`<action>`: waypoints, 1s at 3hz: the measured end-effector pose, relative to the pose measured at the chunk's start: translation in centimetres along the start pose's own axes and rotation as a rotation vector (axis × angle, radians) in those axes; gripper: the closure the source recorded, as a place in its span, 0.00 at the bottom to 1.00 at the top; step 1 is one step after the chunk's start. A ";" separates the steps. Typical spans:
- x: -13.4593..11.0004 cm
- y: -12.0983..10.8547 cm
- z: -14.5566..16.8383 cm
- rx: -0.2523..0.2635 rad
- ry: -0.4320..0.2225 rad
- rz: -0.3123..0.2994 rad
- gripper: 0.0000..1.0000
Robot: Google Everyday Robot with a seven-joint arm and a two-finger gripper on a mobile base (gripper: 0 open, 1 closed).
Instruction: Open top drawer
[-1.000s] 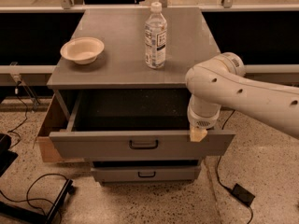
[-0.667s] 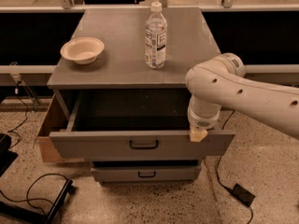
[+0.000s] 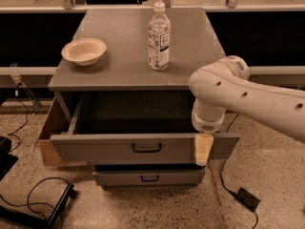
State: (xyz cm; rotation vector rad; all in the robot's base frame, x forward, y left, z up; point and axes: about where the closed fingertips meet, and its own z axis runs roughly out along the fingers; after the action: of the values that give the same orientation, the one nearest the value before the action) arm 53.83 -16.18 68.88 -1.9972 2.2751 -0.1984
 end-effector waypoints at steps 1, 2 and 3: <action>0.0 0.0 0.0 0.000 0.000 0.000 0.00; -1.1 1.0 0.7 -0.015 -0.012 0.006 0.17; -2.5 4.9 1.2 -0.061 -0.059 0.038 0.40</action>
Offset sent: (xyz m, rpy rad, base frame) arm -0.0166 0.0306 -0.0188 0.0396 0.0289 -0.0104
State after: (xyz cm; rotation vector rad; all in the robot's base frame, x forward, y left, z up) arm 49.51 -13.14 66.89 -1.9591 2.3075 -0.0667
